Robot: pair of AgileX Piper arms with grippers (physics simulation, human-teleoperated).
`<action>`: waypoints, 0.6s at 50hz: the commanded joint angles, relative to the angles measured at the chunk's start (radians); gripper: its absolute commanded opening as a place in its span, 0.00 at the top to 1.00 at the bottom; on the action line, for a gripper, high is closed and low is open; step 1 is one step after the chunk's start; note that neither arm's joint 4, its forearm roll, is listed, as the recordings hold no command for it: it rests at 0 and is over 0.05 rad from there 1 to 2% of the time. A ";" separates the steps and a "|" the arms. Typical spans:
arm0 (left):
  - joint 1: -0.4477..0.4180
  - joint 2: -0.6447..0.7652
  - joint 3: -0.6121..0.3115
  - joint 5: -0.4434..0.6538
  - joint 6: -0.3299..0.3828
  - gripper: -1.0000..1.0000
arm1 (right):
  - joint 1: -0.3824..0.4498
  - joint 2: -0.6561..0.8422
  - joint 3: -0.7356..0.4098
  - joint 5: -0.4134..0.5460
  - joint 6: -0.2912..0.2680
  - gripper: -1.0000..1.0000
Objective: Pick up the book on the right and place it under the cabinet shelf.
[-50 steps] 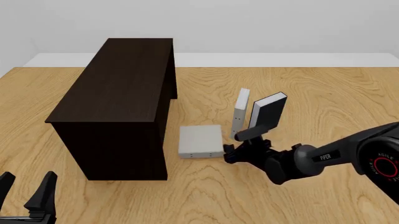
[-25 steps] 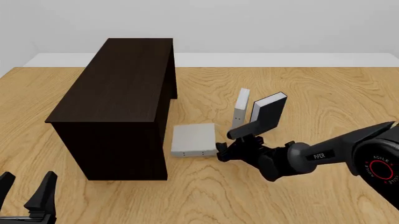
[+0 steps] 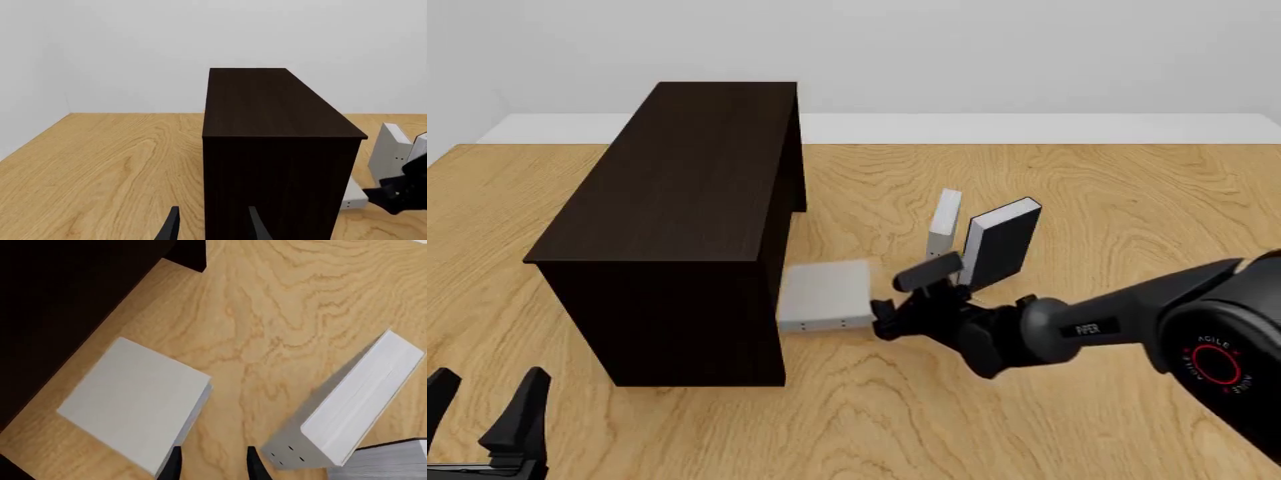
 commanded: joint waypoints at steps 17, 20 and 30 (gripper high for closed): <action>-0.006 -0.003 0.000 0.004 0.000 0.00 | 0.079 0.049 -0.124 0.049 0.101 0.00; -0.006 -0.003 0.000 0.004 0.000 0.00 | 0.080 0.051 -0.132 0.054 0.098 0.00; -0.006 -0.004 0.000 0.005 0.000 0.00 | 0.096 0.063 -0.175 0.079 0.097 0.00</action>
